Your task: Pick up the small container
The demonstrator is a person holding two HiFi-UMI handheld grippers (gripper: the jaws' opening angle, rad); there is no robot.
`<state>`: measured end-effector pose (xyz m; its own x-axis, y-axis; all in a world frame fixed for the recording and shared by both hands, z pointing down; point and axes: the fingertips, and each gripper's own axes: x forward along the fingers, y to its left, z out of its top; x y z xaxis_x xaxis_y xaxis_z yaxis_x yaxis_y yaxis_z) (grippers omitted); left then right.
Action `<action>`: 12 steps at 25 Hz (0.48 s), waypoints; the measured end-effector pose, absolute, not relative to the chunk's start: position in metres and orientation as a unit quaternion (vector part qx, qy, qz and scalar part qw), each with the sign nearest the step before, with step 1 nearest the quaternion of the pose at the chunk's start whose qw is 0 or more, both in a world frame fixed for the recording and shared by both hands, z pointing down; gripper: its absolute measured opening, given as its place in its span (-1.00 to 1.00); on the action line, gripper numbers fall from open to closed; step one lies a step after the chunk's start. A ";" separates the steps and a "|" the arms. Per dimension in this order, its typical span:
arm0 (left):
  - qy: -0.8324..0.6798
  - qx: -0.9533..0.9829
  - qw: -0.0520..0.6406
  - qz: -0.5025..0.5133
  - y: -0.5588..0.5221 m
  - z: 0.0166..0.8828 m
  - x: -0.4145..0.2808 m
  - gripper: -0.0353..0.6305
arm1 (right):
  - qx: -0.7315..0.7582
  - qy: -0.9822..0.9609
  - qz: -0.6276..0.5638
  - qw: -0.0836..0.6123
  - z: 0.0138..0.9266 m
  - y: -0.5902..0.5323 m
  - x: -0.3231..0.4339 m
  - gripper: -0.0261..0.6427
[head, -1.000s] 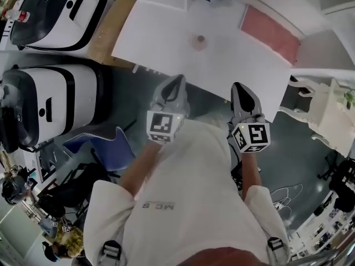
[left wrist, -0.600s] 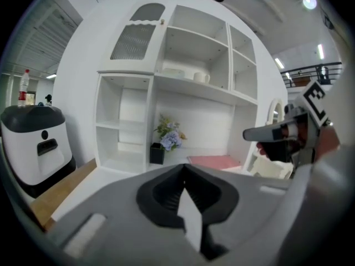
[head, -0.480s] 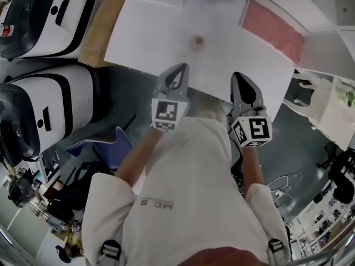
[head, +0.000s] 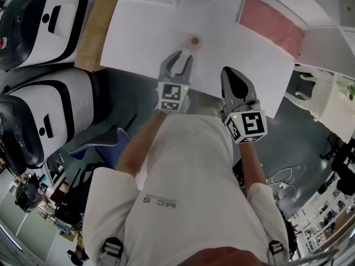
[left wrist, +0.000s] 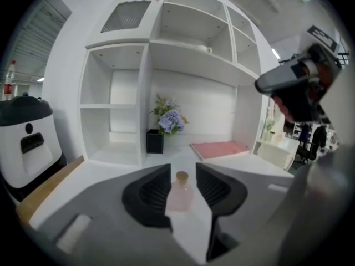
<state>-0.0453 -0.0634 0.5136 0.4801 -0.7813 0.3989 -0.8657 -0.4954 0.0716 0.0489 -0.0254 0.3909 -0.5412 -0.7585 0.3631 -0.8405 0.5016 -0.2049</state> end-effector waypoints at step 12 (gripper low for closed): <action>-0.456 0.851 0.137 0.222 -0.099 0.575 -0.027 -0.39 | 0.466 -0.853 0.190 0.136 0.404 -0.022 0.061 -0.93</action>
